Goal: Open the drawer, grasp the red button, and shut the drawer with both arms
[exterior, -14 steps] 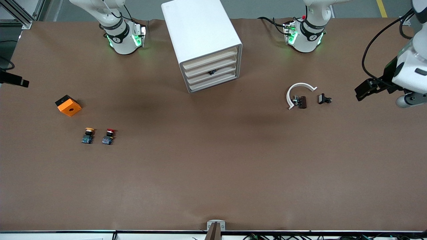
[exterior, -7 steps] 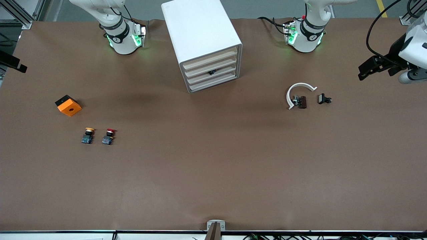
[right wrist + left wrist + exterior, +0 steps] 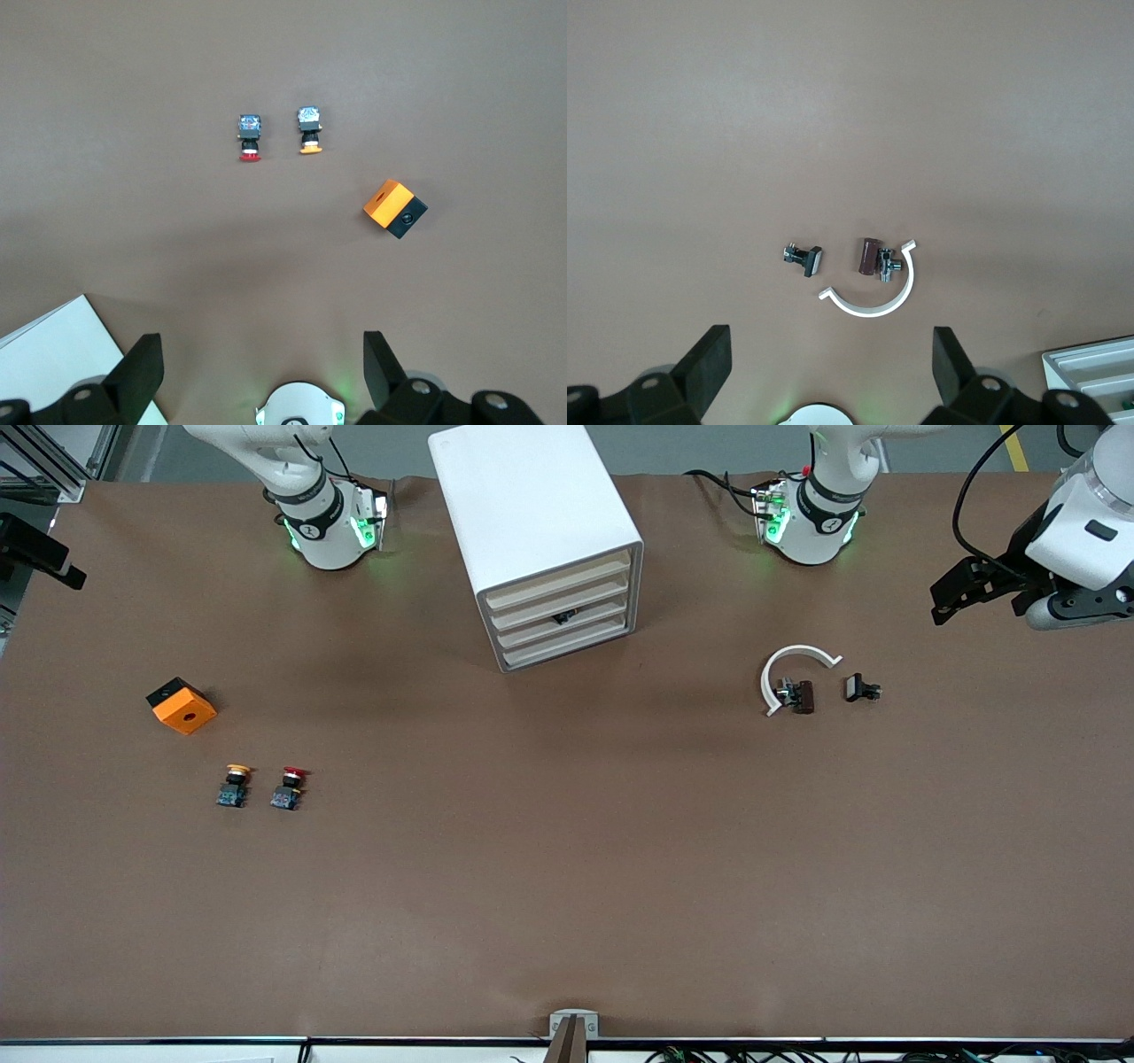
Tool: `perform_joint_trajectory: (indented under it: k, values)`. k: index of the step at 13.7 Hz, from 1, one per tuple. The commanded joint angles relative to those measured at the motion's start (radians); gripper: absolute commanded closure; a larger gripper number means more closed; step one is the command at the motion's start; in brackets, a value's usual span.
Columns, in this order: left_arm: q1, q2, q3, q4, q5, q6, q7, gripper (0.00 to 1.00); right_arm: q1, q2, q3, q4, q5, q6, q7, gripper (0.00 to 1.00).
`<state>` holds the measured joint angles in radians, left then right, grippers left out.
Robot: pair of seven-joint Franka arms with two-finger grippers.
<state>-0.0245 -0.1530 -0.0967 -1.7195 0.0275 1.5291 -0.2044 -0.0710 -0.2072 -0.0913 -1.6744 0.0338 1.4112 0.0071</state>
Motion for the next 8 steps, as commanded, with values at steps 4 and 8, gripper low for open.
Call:
perform_joint_trajectory:
  k: [4, 8]
  values:
    - [0.001, -0.013, -0.009, -0.005, -0.014, 0.005, 0.013, 0.00, 0.011, -0.020, -0.007, -0.091, -0.009, 0.095, -0.009, 0.00]
    - [0.005, -0.008, -0.009, 0.012, -0.015, 0.006, 0.010, 0.00, 0.034, -0.029, 0.010, -0.206, -0.032, 0.209, -0.009, 0.00]
